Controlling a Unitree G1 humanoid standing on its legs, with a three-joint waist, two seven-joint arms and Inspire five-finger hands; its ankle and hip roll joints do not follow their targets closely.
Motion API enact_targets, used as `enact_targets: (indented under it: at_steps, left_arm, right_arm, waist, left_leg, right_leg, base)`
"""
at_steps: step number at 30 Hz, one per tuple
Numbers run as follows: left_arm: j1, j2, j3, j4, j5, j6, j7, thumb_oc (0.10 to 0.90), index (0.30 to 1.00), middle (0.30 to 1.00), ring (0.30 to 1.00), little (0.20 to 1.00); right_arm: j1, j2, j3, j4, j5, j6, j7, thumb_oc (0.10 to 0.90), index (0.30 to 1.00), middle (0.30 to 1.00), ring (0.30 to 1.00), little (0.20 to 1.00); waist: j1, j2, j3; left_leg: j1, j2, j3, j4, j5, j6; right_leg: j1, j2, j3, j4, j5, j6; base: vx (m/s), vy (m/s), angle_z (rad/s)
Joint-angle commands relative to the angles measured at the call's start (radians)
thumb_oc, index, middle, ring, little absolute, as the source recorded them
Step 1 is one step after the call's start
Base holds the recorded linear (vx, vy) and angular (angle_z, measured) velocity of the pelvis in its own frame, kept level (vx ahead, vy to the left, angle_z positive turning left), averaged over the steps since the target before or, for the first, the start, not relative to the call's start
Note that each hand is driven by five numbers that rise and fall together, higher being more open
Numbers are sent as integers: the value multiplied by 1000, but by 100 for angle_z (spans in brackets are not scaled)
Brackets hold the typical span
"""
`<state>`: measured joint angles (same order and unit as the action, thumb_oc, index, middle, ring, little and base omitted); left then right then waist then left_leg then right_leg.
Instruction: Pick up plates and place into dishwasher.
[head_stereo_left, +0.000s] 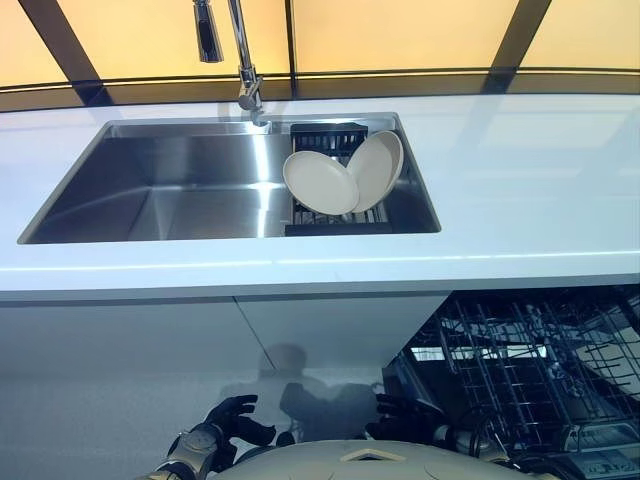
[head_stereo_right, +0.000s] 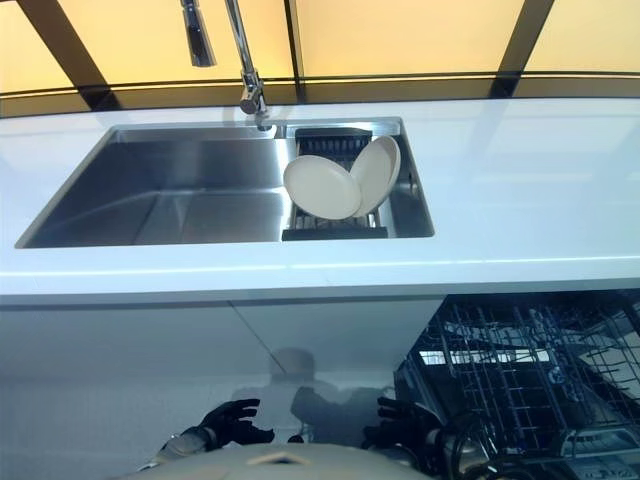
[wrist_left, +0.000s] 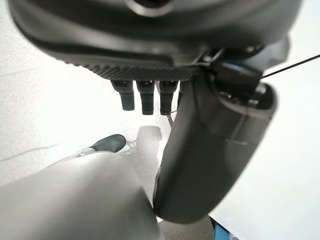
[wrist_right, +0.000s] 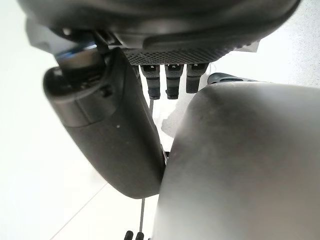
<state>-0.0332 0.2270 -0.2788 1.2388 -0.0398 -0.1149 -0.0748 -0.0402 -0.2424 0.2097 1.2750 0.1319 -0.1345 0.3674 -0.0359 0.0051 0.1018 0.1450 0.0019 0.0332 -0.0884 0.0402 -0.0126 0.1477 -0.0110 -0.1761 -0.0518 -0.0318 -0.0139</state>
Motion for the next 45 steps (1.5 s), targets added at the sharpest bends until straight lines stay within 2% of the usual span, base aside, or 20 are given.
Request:
enact_targets:
  at_steps: [1, 10, 13, 15, 16, 17, 18, 19, 21, 24, 26, 29, 30, 31, 33, 34, 35, 37, 39, 45]
  left_arm:
    - [-27, -20, -23, 20, 6, -53, 11, 800, 900, 900, 900, 900]
    - [-38, -7, -57, -8, 45, -109, -91, 800, 900, 900, 900, 900]
    - [-48, 6, -75, -33, 8, -131, -176, 800, 900, 900, 900, 900]
    - [-59, 23, -85, -107, -73, -133, -336, 800, 900, 900, 900, 900]
    - [-59, 25, -86, -112, -76, -133, -343, 800, 900, 900, 900, 900]
    - [-63, 50, -107, -208, -114, -188, -447, 800, 900, 900, 900, 900]
    - [-63, 50, -107, -208, -114, -188, -447, 800, 900, 900, 900, 900]
    - [-64, 76, -138, -304, -130, -228, -491, 800, 900, 900, 900, 900]
    - [-71, 115, -165, -428, -198, -225, -545, 800, 900, 900, 900, 900]
    - [-90, 191, -188, -655, -308, -243, -725, 800, 900, 900, 900, 900]
    - [-95, 218, -196, -719, -328, -242, -766, 800, 900, 900, 900, 900]
    - [-108, 272, -188, -903, -407, -162, -849, 800, 900, 900, 900, 900]
    - [-111, 297, -168, -1025, -470, -103, -865, 800, 900, 900, 900, 900]
    - [-111, 303, -164, -1040, -495, -99, -879, 800, 900, 900, 900, 900]
    - [-109, 310, -134, -1170, -596, -1, -936, 800, 900, 900, 900, 900]
    - [-109, 310, -134, -1170, -596, -1, -936, 800, 900, 900, 900, 900]
    - [-98, 310, -107, -1261, -655, 76, -986, 800, 900, 900, 900, 900]
    - [-89, 302, -100, -1313, -699, 117, -1024, 800, 900, 900, 900, 900]
    - [-73, 277, -78, -1397, -863, 207, -1091, 800, 900, 900, 900, 900]
    - [-72, 163, -67, -1449, -1144, 294, -1184, 800, 900, 900, 900, 900]
  right_arm:
    - [-16, 1, 28, 19, -33, -26, 5, 800, 900, 900, 900, 900]
    - [-23, -5, 33, 14, -54, -22, 8, 800, 900, 900, 900, 900]
    - [-30, -15, 40, 5, -58, -11, 11, 800, 900, 900, 900, 900]
    - [-39, -32, 45, -9, -65, 4, 18, 800, 900, 900, 900, 900]
    - [-39, -33, 45, -10, -66, 5, 19, 800, 900, 900, 900, 900]
    - [-44, -53, 43, -17, -72, 9, 32, 800, 900, 900, 900, 900]
    - [-44, -53, 43, -17, -72, 9, 32, 800, 900, 900, 900, 900]
    - [-50, -67, 44, -24, -74, 14, 42, 800, 900, 900, 900, 900]
    - [-51, -79, 45, -27, -76, 9, 48, 800, 900, 900, 900, 900]
    - [-50, -88, 46, -29, -72, 1, 47, 800, 900, 900, 900, 900]
    - [-47, -89, 44, -26, -74, -4, 47, 800, 900, 900, 900, 900]
    - [-40, -87, 47, -19, -72, -18, 41, 800, 900, 900, 900, 900]
    - [-33, -86, 44, -14, -70, -29, 35, 800, 900, 900, 900, 900]
    - [-31, -85, 43, -13, -70, -31, 34, 800, 900, 900, 900, 900]
    - [-23, -81, 37, -7, -59, -42, 27, 800, 900, 900, 900, 900]
    - [-23, -81, 37, -7, -59, -42, 27, 800, 900, 900, 900, 900]
    - [-15, -78, 30, -1, -54, -47, 26, 800, 900, 900, 900, 900]
    - [-10, -76, 27, 1, -53, -48, 21, 800, 900, 900, 900, 900]
    - [0, -73, 26, 0, -51, -51, 17, 800, 900, 900, 900, 900]
    - [9, -61, 42, -2, -41, -48, 15, 800, 900, 900, 900, 900]
  waist:
    - [-3, 15, 5]
    - [-8, 19, 10]
    - [-12, 22, 12]
    - [-14, 31, 16]
    - [-14, 31, 17]
    - [-14, 38, 21]
    - [-14, 38, 21]
    - [-14, 43, 25]
    - [-13, 50, 29]
    - [-8, 60, 32]
    - [-8, 62, 33]
    - [-7, 66, 33]
    - [-5, 68, 32]
    - [-4, 67, 32]
    - [1, 67, 29]
    - [1, 67, 29]
    - [6, 65, 26]
    - [8, 66, 23]
    - [11, 63, 21]
    - [10, 46, 15]
  left_leg:
    - [-14, -64, 33, 31, -121, 47]
    - [-13, -62, 36, 29, -121, 48]
    - [-13, -61, 37, 28, -119, 46]
    - [-14, -59, 38, 24, -116, 45]
    - [-14, -59, 38, 24, -116, 45]
    - [-14, -57, 41, 19, -112, 44]
    - [-14, -57, 41, 19, -112, 44]
    - [-16, -55, 42, 17, -110, 44]
    - [-17, -54, 39, 13, -106, 44]
    - [-19, -54, 31, 6, -103, 47]
    - [-18, -53, 29, 4, -102, 47]
    - [-19, -54, 23, 1, -102, 49]
    - [-18, -56, 17, 1, -105, 52]
    - [-17, -56, 16, 1, -105, 53]
    - [-17, -59, 8, 1, -110, 56]
    - [-17, -59, 8, 1, -110, 56]
    - [-15, -60, 1, 1, -113, 58]
    - [-15, -61, -4, 1, -114, 58]
    - [-9, -62, -18, 1, -117, 61]
    - [3, -62, -37, 1, -127, 60]
  right_leg:
    - [-53, 27, 47, 57, -55, 57]
    - [-58, 27, 51, 62, -55, 59]
    - [-61, 28, 55, 64, -54, 60]
    - [-64, 28, 57, 64, -53, 62]
    - [-64, 28, 57, 64, -53, 62]
    - [-68, 28, 60, 63, -50, 63]
    - [-68, 28, 60, 63, -50, 63]
    - [-71, 29, 62, 65, -49, 63]
    - [-76, 29, 62, 66, -46, 65]
    - [-79, 28, 63, 66, -45, 68]
    - [-79, 28, 62, 66, -43, 69]
    - [-80, 28, 63, 65, -40, 71]
    - [-78, 27, 63, 64, -40, 71]
    - [-78, 26, 62, 64, -40, 71]
    - [-72, 26, 62, 57, -39, 72]
    - [-72, 26, 62, 57, -39, 72]
    - [-67, 25, 61, 52, -38, 71]
    - [-64, 25, 62, 50, -37, 70]
    - [-56, 25, 63, 46, -36, 65]
    - [-42, 25, 65, 40, -38, 54]
  base:
    - [0, 0, 0]
    - [0, 0, 0]
    - [-3, 12, 0]
    - [-18, 38, -1]
    - [-30, 39, -1]
    - [0, 0, 0]
    - [-36, 39, -3]
    - [-24, 21, -4]
    - [-28, 26, -5]
    - [-19, 15, -9]
    - [-2, 2, -3]
    - [0, 0, 0]
    - [0, 0, 0]
    - [0, 0, 0]
    - [0, 0, 0]
    - [16, -11, 3]
    - [0, 0, 0]
    - [23, -9, 4]
    - [29, -7, 2]
    - [15, -17, 5]
